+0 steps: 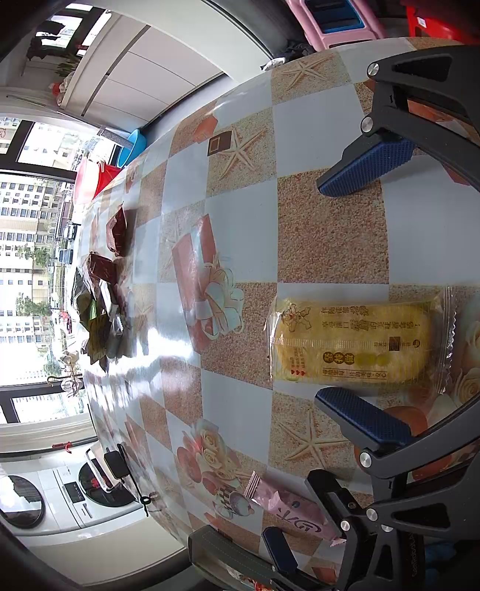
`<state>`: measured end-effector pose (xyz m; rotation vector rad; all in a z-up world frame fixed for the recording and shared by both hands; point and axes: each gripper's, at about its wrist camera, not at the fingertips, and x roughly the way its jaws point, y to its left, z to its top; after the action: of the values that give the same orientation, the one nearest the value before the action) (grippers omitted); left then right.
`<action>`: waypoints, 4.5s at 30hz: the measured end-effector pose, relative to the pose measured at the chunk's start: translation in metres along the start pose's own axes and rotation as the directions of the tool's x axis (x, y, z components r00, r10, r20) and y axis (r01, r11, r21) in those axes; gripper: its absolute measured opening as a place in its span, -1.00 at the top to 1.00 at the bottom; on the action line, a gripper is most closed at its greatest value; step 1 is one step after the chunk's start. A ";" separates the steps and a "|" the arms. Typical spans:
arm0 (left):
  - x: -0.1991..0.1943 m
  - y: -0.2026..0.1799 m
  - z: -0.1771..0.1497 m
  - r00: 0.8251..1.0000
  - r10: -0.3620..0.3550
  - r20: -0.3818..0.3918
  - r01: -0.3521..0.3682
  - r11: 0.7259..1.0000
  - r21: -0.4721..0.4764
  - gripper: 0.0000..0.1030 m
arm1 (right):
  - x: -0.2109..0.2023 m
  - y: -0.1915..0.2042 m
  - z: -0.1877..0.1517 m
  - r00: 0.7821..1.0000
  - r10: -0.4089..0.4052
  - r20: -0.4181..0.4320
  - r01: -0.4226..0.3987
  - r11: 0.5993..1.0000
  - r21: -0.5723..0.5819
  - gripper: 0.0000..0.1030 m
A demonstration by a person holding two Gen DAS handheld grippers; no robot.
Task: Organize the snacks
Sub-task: 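Close right tool on yellow cake while left tool moves to pink bar, then carry pink bar with left tool while right tool carries yellow cake into tray, then open both tools over the tray and hold still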
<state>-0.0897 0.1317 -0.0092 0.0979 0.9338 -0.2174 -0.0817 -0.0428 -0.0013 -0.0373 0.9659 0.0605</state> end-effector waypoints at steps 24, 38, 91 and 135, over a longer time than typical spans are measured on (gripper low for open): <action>0.000 0.000 0.000 1.000 0.002 0.001 -0.002 1.000 0.000 -0.99 | 0.000 0.001 0.000 1.000 0.000 0.002 0.000 1.000 0.001 -1.00; 0.000 0.000 0.000 1.000 0.002 0.002 -0.002 1.000 0.000 -0.99 | 0.000 0.001 -0.001 1.000 0.000 0.003 0.000 1.000 0.001 -1.00; -0.094 0.034 0.012 0.991 -0.130 0.030 0.132 0.989 -0.063 0.51 | -0.043 0.053 0.035 0.956 0.264 -0.128 -0.267 0.963 -0.013 0.27; -0.116 0.243 -0.062 0.982 0.183 -0.055 -0.187 0.859 -0.476 -0.92 | -0.024 0.340 0.087 0.891 0.292 -0.347 -0.409 0.849 -0.336 -0.71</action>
<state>-0.1496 0.3958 0.0455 -0.2717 0.9559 0.1993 -0.0465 0.3007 0.0663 -0.2534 1.2280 0.6147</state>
